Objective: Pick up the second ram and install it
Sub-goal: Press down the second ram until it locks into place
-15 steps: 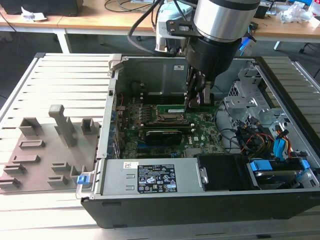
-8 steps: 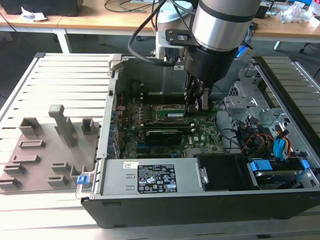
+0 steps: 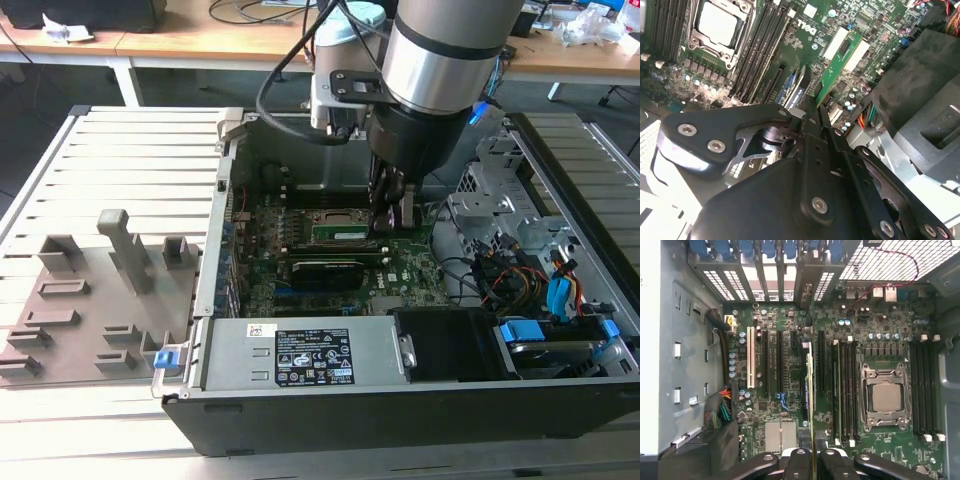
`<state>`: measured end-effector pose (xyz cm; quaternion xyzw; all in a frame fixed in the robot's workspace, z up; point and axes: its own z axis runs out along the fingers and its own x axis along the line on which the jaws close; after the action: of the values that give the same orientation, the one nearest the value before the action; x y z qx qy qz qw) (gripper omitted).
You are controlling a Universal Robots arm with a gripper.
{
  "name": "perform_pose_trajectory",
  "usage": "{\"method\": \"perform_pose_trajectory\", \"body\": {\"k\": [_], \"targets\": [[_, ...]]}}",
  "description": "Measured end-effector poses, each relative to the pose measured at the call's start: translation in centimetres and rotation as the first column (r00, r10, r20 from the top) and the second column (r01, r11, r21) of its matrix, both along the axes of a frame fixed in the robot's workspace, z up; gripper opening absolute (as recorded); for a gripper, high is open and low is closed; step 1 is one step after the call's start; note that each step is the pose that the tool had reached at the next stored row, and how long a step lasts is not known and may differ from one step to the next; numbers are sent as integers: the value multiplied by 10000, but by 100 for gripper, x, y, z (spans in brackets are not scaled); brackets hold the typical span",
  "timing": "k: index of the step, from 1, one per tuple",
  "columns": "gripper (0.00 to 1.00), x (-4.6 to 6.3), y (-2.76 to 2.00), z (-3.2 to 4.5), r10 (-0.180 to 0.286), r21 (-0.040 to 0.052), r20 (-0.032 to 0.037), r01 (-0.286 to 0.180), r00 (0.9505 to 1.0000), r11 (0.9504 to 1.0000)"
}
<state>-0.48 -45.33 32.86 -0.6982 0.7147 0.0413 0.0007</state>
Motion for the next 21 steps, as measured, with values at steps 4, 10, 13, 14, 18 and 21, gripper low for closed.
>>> {"method": "perform_pose_trajectory", "body": {"k": [4,10,13,14,18,21], "targets": [[14,0,0,-79,0,-1,-1,0,10000,10000],[14,0,0,-157,0,-1,0,0,10000,10000],[14,0,0,-203,0,-1,0,0,10000,10000],[14,0,0,-215,0,-1,0,0,10000,10000],[14,0,0,-252,0,-1,-1,0,10000,10000],[14,0,0,-277,0,-1,-1,0,10000,10000]]}}
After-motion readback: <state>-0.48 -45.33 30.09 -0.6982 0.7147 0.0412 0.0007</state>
